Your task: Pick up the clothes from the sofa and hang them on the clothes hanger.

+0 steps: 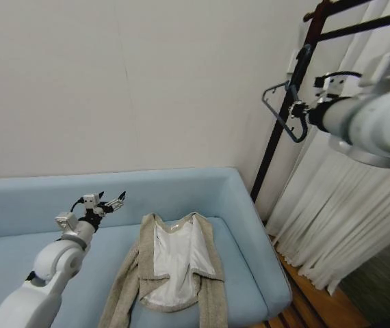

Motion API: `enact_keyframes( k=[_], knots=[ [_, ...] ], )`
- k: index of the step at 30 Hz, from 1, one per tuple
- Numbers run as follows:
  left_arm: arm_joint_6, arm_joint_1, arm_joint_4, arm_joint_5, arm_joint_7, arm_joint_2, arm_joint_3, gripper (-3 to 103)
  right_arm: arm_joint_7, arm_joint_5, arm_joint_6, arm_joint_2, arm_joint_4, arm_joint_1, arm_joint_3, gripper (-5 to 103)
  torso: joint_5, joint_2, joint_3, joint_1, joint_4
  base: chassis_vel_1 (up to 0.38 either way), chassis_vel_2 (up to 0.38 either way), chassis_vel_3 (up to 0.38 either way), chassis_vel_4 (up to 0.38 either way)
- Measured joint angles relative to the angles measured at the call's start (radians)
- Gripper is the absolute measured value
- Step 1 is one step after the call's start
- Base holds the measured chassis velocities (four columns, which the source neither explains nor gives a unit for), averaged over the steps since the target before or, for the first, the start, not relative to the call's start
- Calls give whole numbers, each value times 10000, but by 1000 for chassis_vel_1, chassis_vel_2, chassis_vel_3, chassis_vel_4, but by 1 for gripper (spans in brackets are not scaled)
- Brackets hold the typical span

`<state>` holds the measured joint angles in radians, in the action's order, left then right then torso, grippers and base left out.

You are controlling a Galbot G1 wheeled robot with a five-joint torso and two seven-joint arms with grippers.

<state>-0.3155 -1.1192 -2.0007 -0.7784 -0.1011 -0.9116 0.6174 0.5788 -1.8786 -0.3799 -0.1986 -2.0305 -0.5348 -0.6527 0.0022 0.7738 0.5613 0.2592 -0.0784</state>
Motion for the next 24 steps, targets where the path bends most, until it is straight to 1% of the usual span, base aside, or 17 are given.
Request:
enact_keyframes(
  k=[2,4,5,7,8,9,10,11,14,15,16,17,18,20,21,23,24],
  knots=[
    [95,40,223,6,99,119,-248,100,-2618,1161,65,157,654,302,-688,8,-3,0,1,1,8,0,0,0,0],
    [201,208,656,10,320,223,-532,100,-5283,2512,135,30,1646,591,-1112,8,-9,0,1,1,9,0,0,0,0],
    [201,208,656,10,320,223,-532,100,-5283,2512,135,30,1646,591,-1112,8,-9,0,1,1,9,0,0,0,0],
    [227,378,1100,9,525,285,-761,100,-7396,3503,161,-207,2519,1076,-1049,8,-8,0,2,2,9,0,0,0,0],
    [228,495,1421,-3,650,319,-891,100,-8673,4161,172,-406,3045,1454,-914,8,-8,-1,2,2,7,0,0,0,0],
    [217,593,1655,-70,719,337,-993,100,-9593,4661,187,-582,3465,1767,-820,8,-9,0,3,2,7,0,0,0,0],
    [217,593,1655,-70,719,337,-993,100,-9593,4661,187,-582,3465,1767,-820,8,-9,0,3,2,7,0,0,0,0],
    [165,675,1860,-197,745,352,-1098,100,-10314,5105,213,-753,3814,2091,-744,8,-8,0,3,2,5,0,0,0,0],
    [-258,697,2139,-686,766,314,-1350,100,-11813,6525,559,-1469,4685,3261,-387,8,-10,0,2,2,-1,0,0,0,0],
    [-258,697,2139,-686,766,314,-1350,100,-11813,6525,559,-1469,4685,3261,-387,8,-10,0,2,2,-1,0,0,0,0],
    [-340,572,2145,-822,715,285,-1376,100,-12211,6944,642,-1824,4937,3771,-110,8,-10,0,2,2,-1,0,0,0,0],
    [-387,471,2177,-908,618,256,-1445,100,-12567,7311,743,-2199,5139,4272,136,8,-5,-1,3,2,10,0,0,0,0],
    [-418,498,2273,-948,510,236,-1592,100,-12786,7546,812,-2438,5219,4682,349,8,-1,-2,4,3,20,0,0,0,0],
    [-487,863,2634,-998,335,179,-2035,100,-12969,7917,940,-2777,5241,5657,886,8,-11,-1,3,3,20,6,7,27,11],
    [-487,863,2634,-998,335,179,-2035,100,-12969,7917,940,-2777,5241,5657,886,8,-11,-1,3,3,20,11,13,55,22],
    [-552,1316,3186,-1004,233,79,-2382,100,-12986,8173,1082,-3154,5253,6341,1241,8,-8,-2,3,3,-5,12,7,27,-1],
    [-569,1399,3378,-1003,229,36,-2405,100,-12984,8274,1148,-3411,5319,6484,1262,8,-8,-2,2,3,-9,0,0,0,0]
  ],
)
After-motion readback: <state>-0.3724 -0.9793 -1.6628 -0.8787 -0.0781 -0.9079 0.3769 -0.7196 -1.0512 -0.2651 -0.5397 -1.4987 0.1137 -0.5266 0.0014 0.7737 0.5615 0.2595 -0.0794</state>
